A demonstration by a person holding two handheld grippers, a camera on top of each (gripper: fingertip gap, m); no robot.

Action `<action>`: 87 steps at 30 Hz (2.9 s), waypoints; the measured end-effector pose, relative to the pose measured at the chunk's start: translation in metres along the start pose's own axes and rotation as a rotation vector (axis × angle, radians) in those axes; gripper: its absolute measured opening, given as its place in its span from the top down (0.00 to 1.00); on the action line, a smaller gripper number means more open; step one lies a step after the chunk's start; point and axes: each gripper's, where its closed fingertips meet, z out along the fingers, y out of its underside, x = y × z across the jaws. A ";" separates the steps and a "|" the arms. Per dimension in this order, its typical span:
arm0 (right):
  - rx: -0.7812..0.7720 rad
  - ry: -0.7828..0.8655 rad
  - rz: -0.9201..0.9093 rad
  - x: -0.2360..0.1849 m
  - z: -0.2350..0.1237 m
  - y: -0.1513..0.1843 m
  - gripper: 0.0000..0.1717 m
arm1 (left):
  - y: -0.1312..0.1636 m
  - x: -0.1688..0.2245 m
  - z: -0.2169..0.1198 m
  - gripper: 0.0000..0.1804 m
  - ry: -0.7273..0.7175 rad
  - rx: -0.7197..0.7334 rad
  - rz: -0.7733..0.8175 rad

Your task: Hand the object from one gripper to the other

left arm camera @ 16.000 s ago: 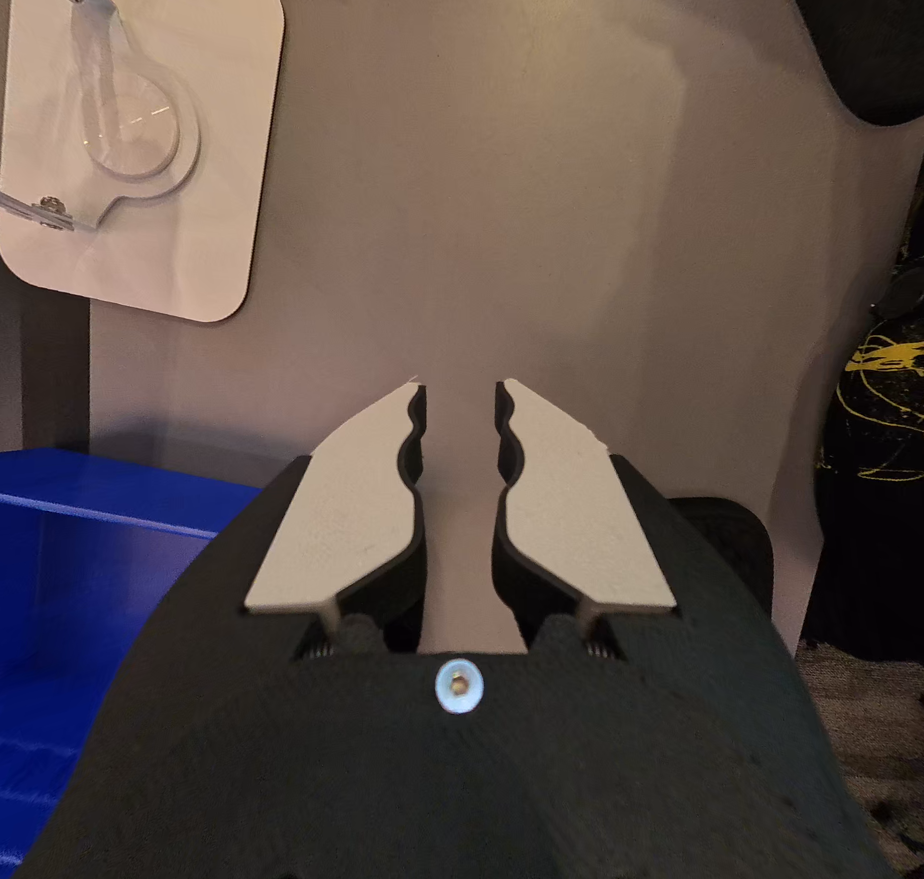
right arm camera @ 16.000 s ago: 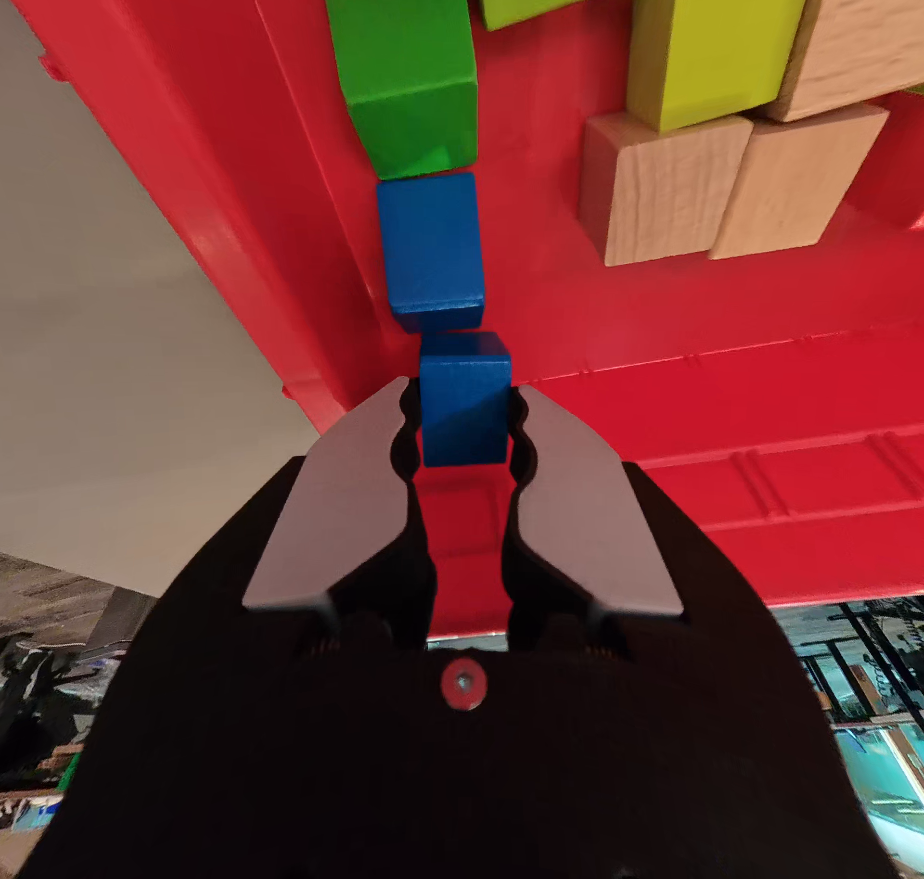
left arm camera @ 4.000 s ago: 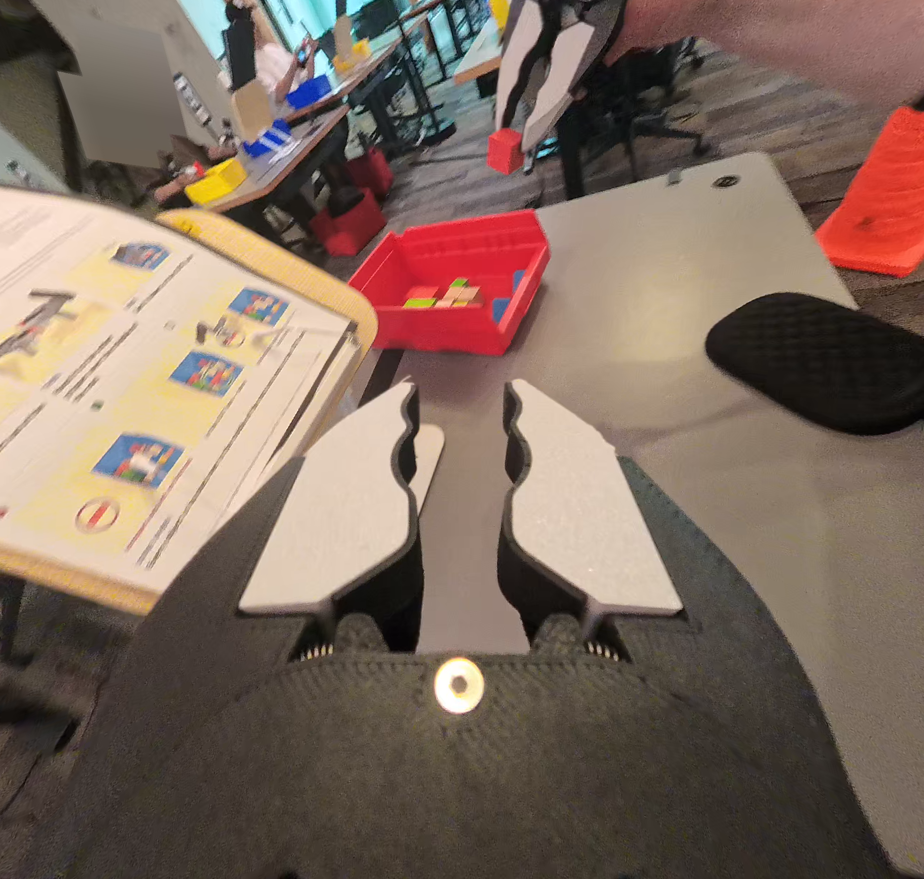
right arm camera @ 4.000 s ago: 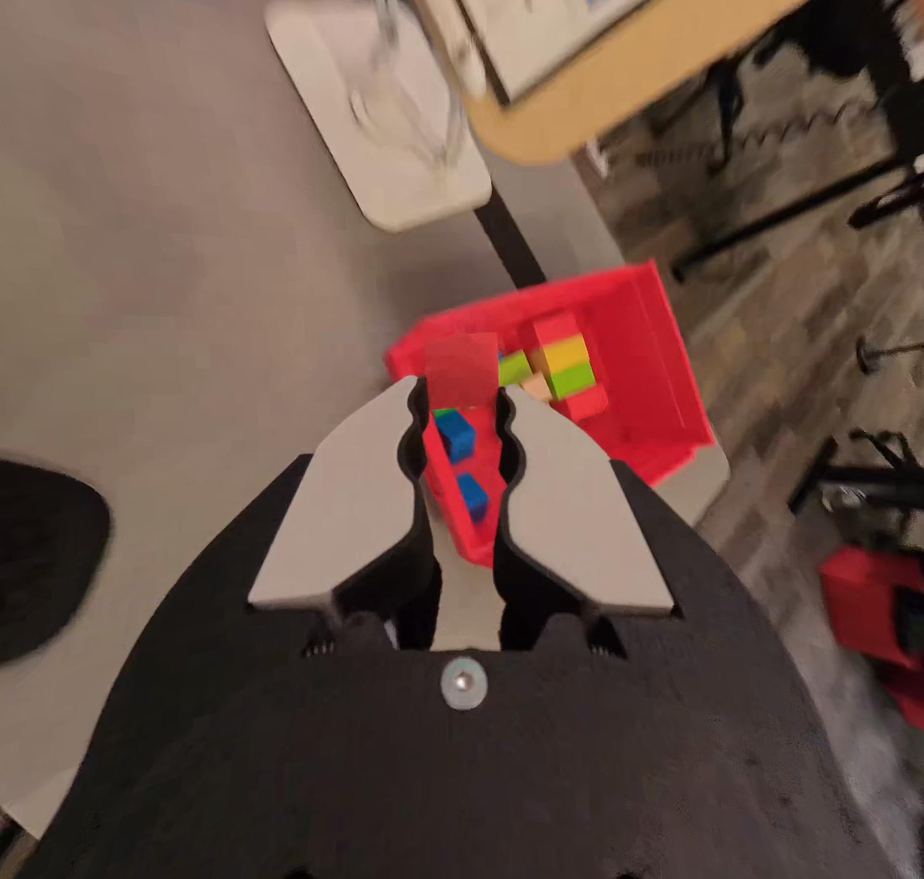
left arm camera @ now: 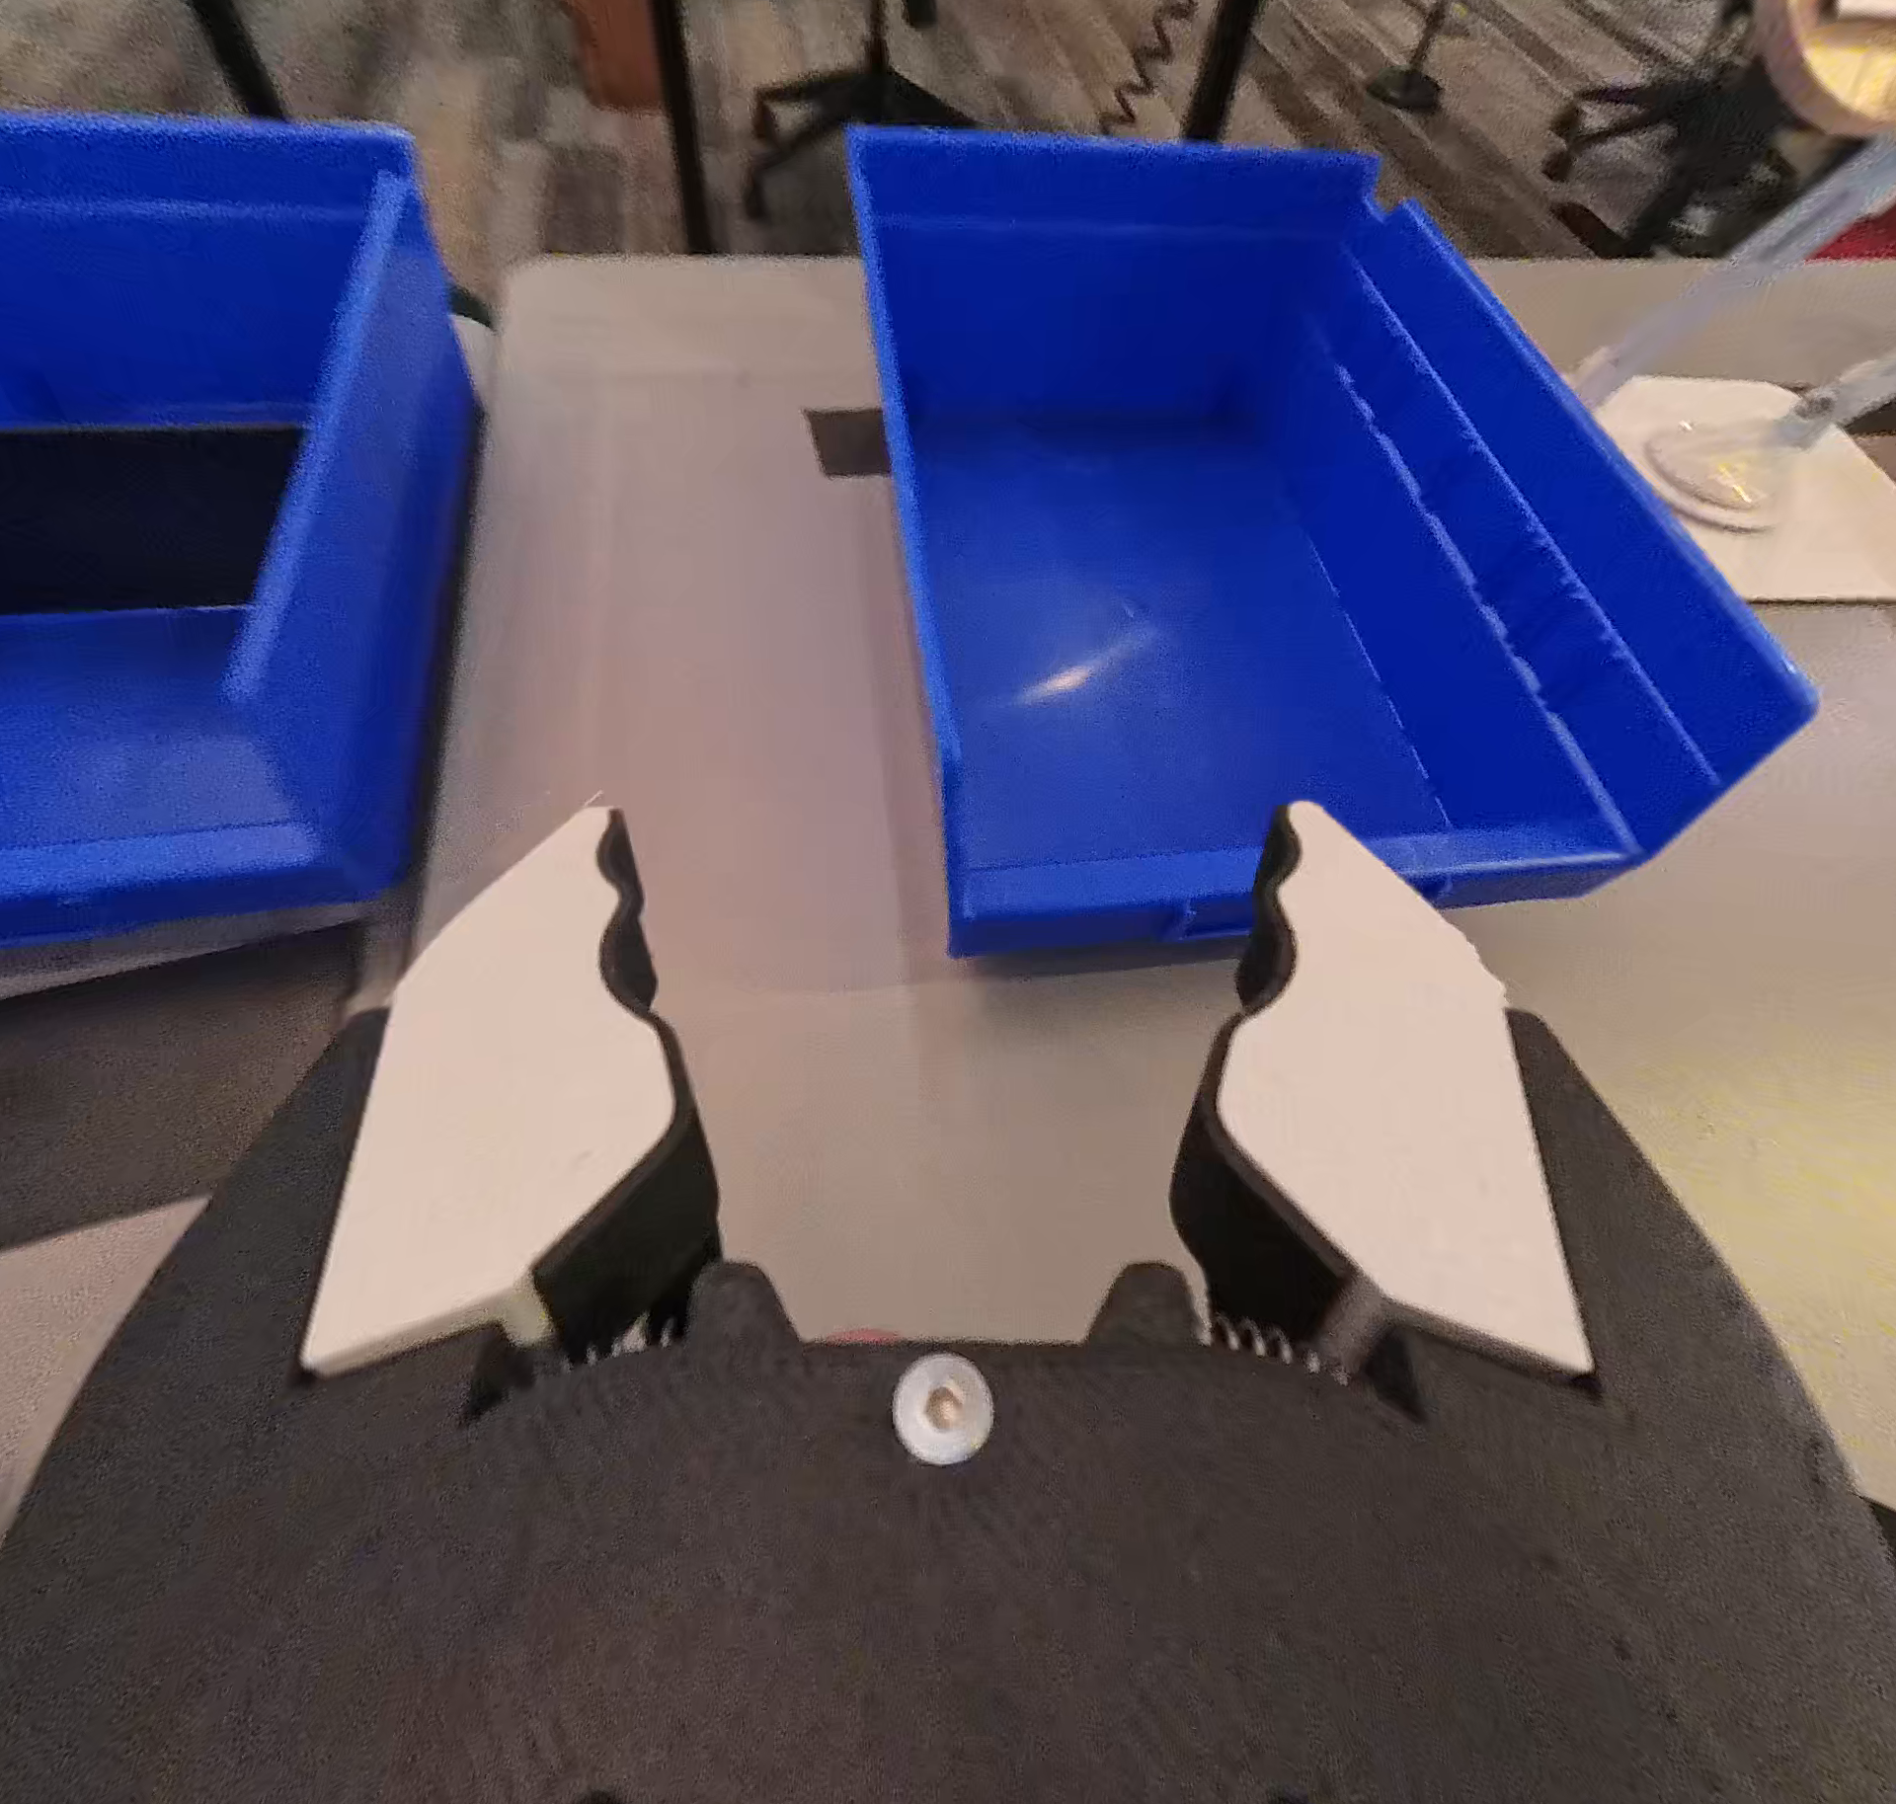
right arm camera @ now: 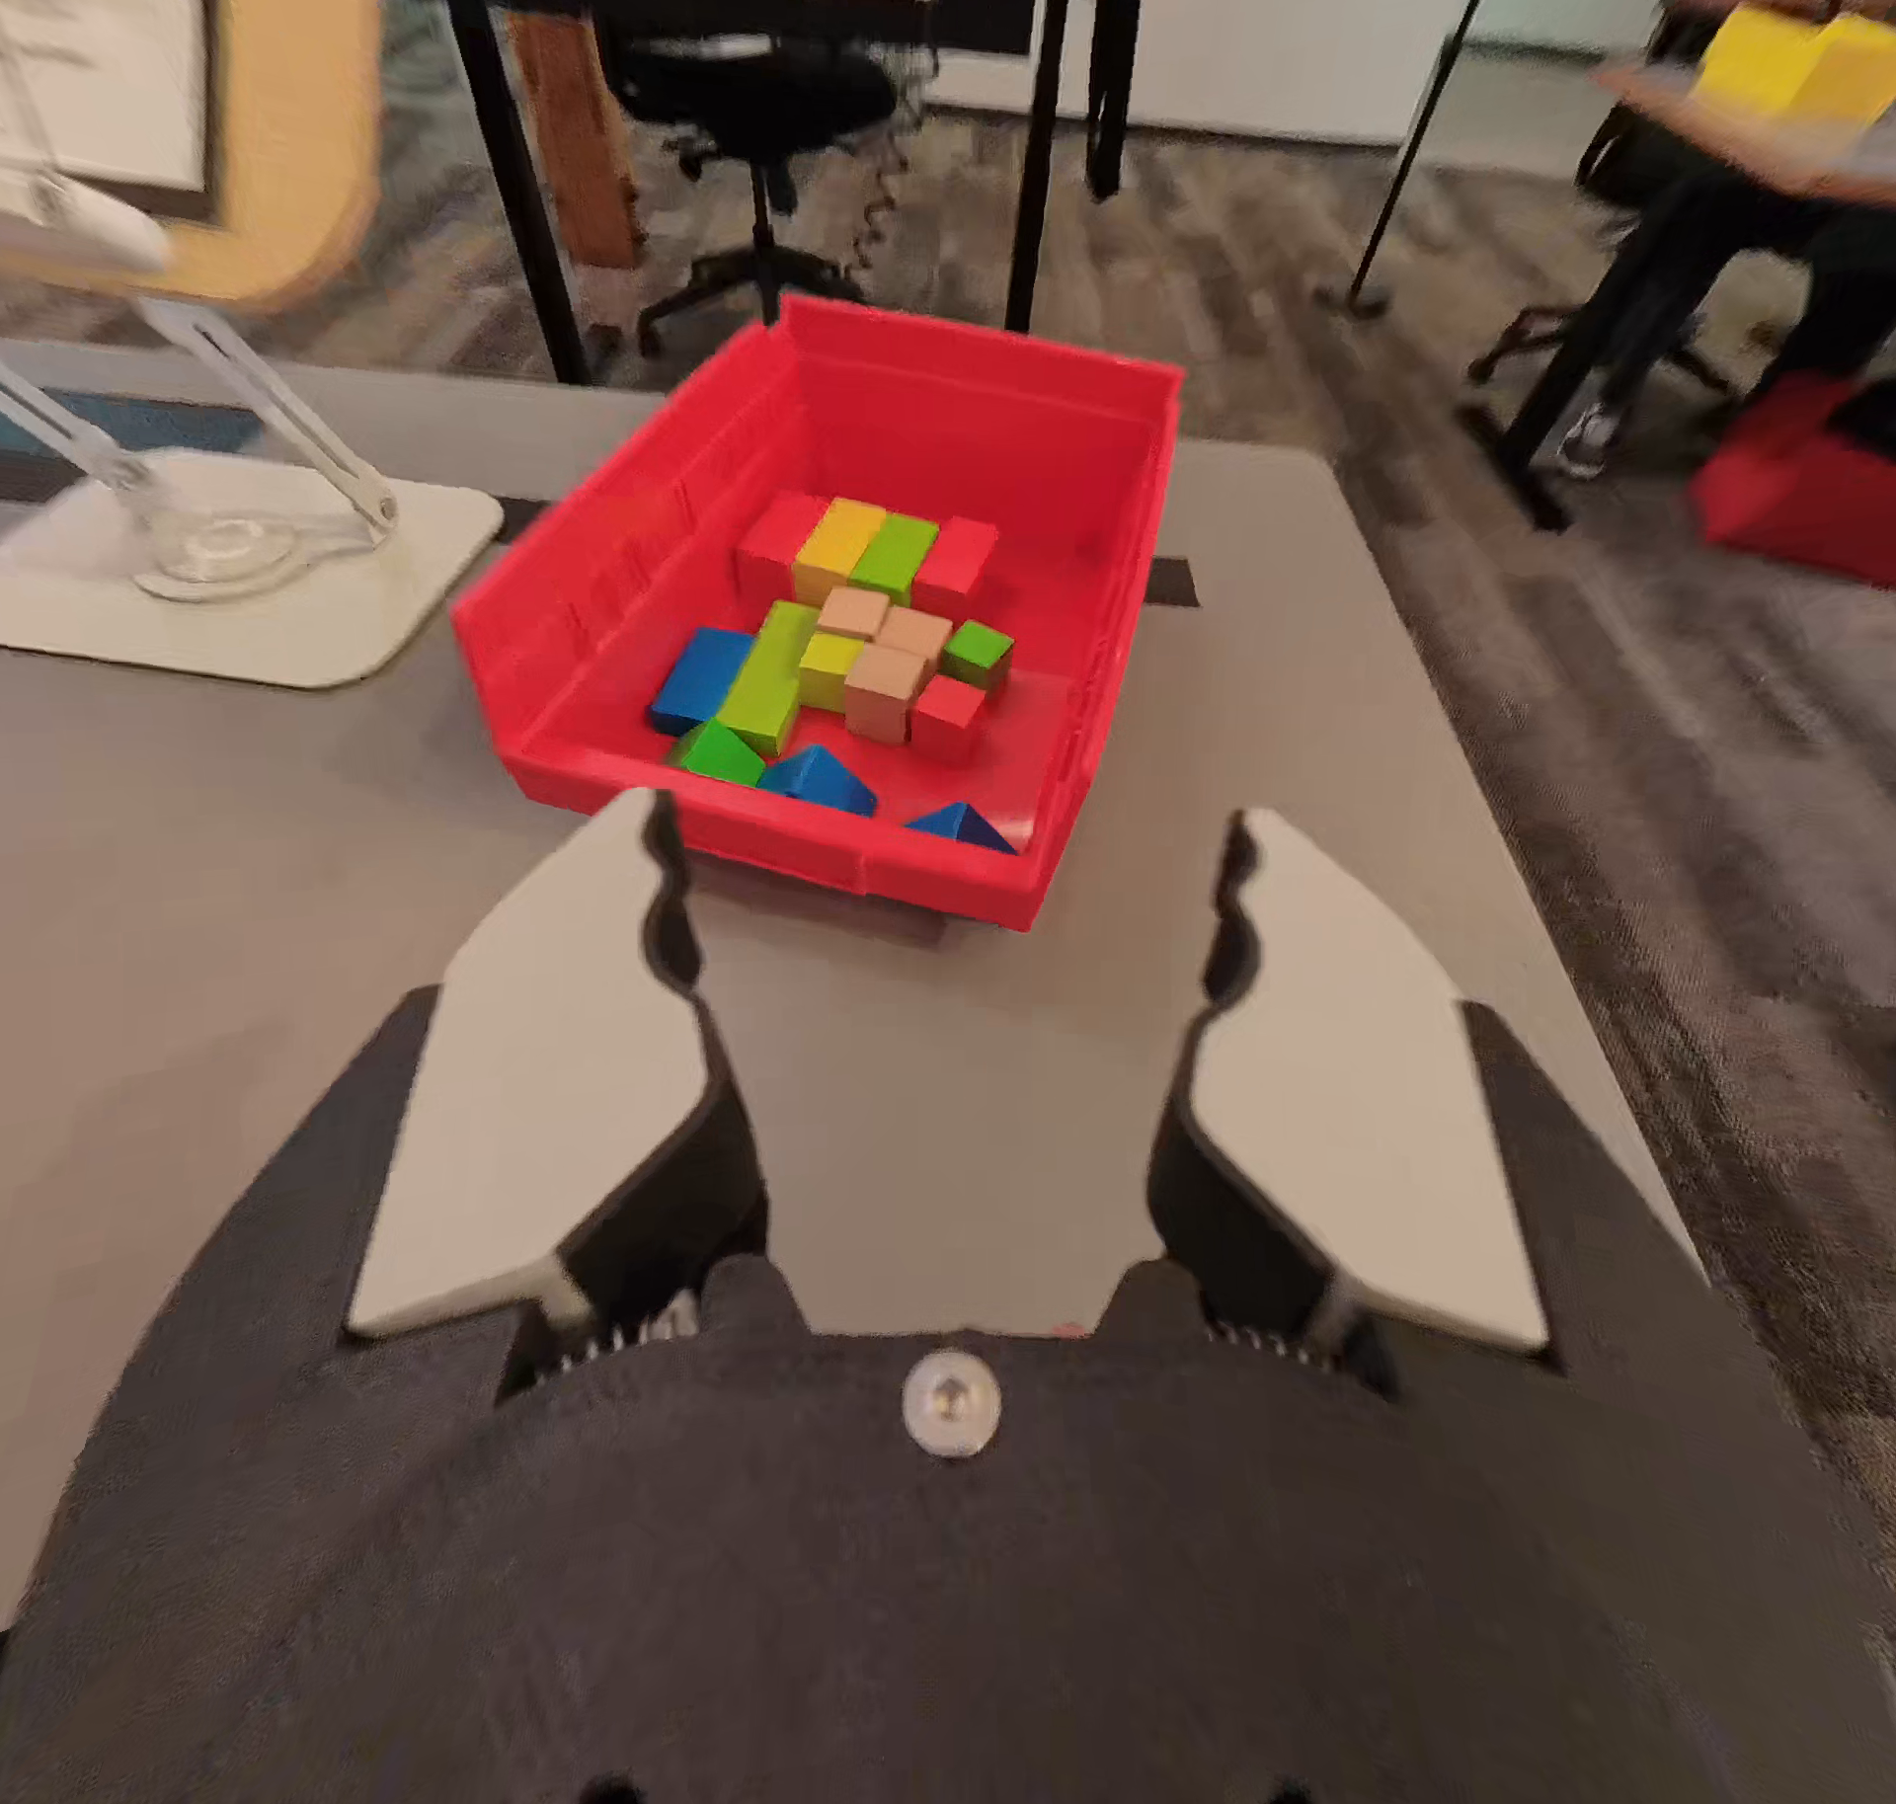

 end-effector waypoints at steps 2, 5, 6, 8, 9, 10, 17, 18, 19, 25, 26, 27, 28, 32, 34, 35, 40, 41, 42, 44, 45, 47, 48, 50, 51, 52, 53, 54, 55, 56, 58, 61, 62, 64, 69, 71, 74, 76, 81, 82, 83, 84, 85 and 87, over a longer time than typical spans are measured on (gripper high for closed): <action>-0.051 0.031 -0.009 0.017 0.030 0.013 0.48 | 0.009 0.004 0.020 0.42 0.062 -0.054 -0.038; -0.121 0.026 0.007 0.026 0.067 0.028 0.46 | 0.016 0.017 0.040 0.51 0.138 -0.090 -0.074; -0.129 0.016 0.012 0.026 0.077 0.030 0.46 | 0.015 0.021 0.045 0.56 0.154 -0.088 -0.073; -0.140 -0.027 0.059 0.021 0.094 0.031 0.49 | 0.018 0.030 0.055 0.62 0.178 -0.116 -0.063; -0.162 -0.030 0.059 0.021 0.101 0.033 0.53 | 0.021 0.030 0.060 0.64 0.167 -0.143 -0.050; -0.187 -0.025 0.045 0.022 0.107 0.037 0.56 | 0.024 0.028 0.064 0.66 0.140 -0.165 -0.031; -0.229 -0.033 0.073 0.032 0.128 0.046 0.88 | 0.034 0.022 0.082 0.86 0.214 -0.186 -0.140; -0.235 -0.036 0.069 0.034 0.129 0.047 0.92 | 0.034 0.021 0.082 0.87 0.216 -0.186 -0.136; -0.241 -0.041 0.073 0.036 0.130 0.048 0.94 | 0.033 0.020 0.082 0.88 0.212 -0.189 -0.122; -0.328 -0.108 0.095 0.032 0.145 0.066 0.84 | 0.033 0.013 0.080 0.93 0.194 -0.201 -0.087; -0.340 -0.103 0.102 0.032 0.147 0.068 0.89 | 0.033 0.012 0.079 0.93 0.197 -0.201 -0.097; -0.335 -0.094 0.122 0.034 0.148 0.067 0.91 | 0.034 0.012 0.078 0.94 0.199 -0.201 -0.103; -0.336 -0.092 0.140 0.035 0.148 0.067 0.93 | 0.034 0.011 0.077 0.94 0.202 -0.202 -0.103; -0.365 -0.065 0.129 0.040 0.145 0.068 0.95 | 0.034 0.008 0.071 0.97 0.205 -0.181 -0.111; -0.381 -0.059 0.112 0.041 0.139 0.068 0.96 | 0.032 0.009 0.067 0.97 0.214 -0.167 -0.106; -0.388 -0.062 0.109 0.041 0.135 0.069 0.97 | 0.031 0.010 0.064 0.97 0.219 -0.160 -0.102; -0.415 -0.080 0.108 0.029 0.106 0.076 0.96 | 0.022 0.009 0.052 0.97 0.214 -0.108 -0.093; -0.419 -0.083 0.113 0.025 0.098 0.079 0.96 | 0.020 0.008 0.049 0.97 0.213 -0.087 -0.093; -0.420 -0.082 0.114 0.020 0.088 0.082 0.96 | 0.017 0.006 0.046 0.97 0.215 -0.062 -0.100; -0.420 -0.090 0.122 0.009 0.068 0.089 0.96 | 0.016 0.003 0.038 0.96 0.219 -0.033 -0.100; -0.420 -0.098 0.131 0.004 0.057 0.091 0.96 | 0.015 0.001 0.034 0.96 0.219 -0.022 -0.105; -0.426 -0.108 0.130 -0.007 0.037 0.096 0.96 | 0.015 -0.005 0.025 0.96 0.214 -0.014 -0.118; -0.433 -0.116 0.124 -0.014 0.028 0.098 0.97 | 0.014 -0.008 0.020 0.96 0.209 -0.006 -0.121; -0.444 -0.132 0.099 -0.030 0.010 0.099 0.97 | 0.013 -0.016 0.012 0.96 0.199 0.015 -0.135; -0.450 -0.149 0.090 -0.040 0.002 0.099 0.97 | 0.013 -0.019 0.008 0.96 0.199 0.026 -0.146; -0.455 -0.164 0.078 -0.050 -0.005 0.099 0.97 | 0.012 -0.023 0.006 0.96 0.198 0.038 -0.153; -0.459 -0.173 0.064 -0.059 -0.011 0.098 0.97 | 0.012 -0.026 0.003 0.96 0.198 0.049 -0.163; -0.465 -0.182 0.044 -0.068 -0.016 0.097 0.98 | 0.012 -0.029 0.001 0.96 0.199 0.055 -0.174; -0.469 -0.195 0.023 -0.079 -0.021 0.095 0.97 | 0.011 -0.032 -0.001 0.96 0.198 0.063 -0.181; -0.471 -0.208 0.009 -0.089 -0.024 0.093 0.98 | 0.010 -0.035 -0.003 0.96 0.195 0.075 -0.186; -0.485 -0.240 -0.014 -0.111 -0.031 0.092 0.98 | 0.008 -0.040 -0.006 0.96 0.193 0.093 -0.195; -0.500 -0.300 -0.043 -0.149 -0.033 0.095 0.98 | 0.003 -0.046 -0.012 0.96 0.195 0.127 -0.203; -0.499 -0.320 -0.056 -0.162 -0.031 0.095 0.99 | 0.001 -0.047 -0.014 0.96 0.200 0.140 -0.208; -0.491 -0.363 -0.072 -0.190 -0.024 0.091 0.99 | -0.002 -0.051 -0.017 0.96 0.209 0.162 -0.219; -0.485 -0.477 -0.111 -0.262 0.004 0.080 0.98 | -0.009 -0.059 -0.027 0.96 0.215 0.212 -0.231; -0.488 -0.525 -0.126 -0.291 0.019 0.076 0.98 | -0.011 -0.064 -0.032 0.96 0.214 0.225 -0.226; -0.483 -0.590 -0.141 -0.336 0.043 0.067 0.97 | -0.018 -0.071 -0.043 0.95 0.212 0.255 -0.219; -0.480 -0.626 -0.152 -0.365 0.059 0.062 0.97 | -0.026 -0.076 -0.052 0.95 0.200 0.266 -0.204; -0.474 -0.699 -0.148 -0.434 0.103 0.046 0.97 | -0.042 -0.085 -0.069 0.95 0.189 0.297 -0.198; -0.469 -0.701 -0.146 -0.445 0.113 0.042 0.97 | -0.044 -0.087 -0.071 0.95 0.183 0.304 -0.204; -0.466 -0.707 -0.134 -0.456 0.121 0.037 0.97 | -0.046 -0.089 -0.074 0.95 0.176 0.310 -0.211; -0.464 -0.707 -0.127 -0.466 0.130 0.033 0.97 | -0.048 -0.090 -0.076 0.95 0.169 0.317 -0.217; -0.457 -0.700 -0.126 -0.475 0.139 0.029 0.97 | -0.049 -0.092 -0.078 0.95 0.164 0.320 -0.224; -0.450 -0.688 -0.085 -0.490 0.157 0.022 0.97 | -0.050 -0.094 -0.081 0.95 0.159 0.322 -0.234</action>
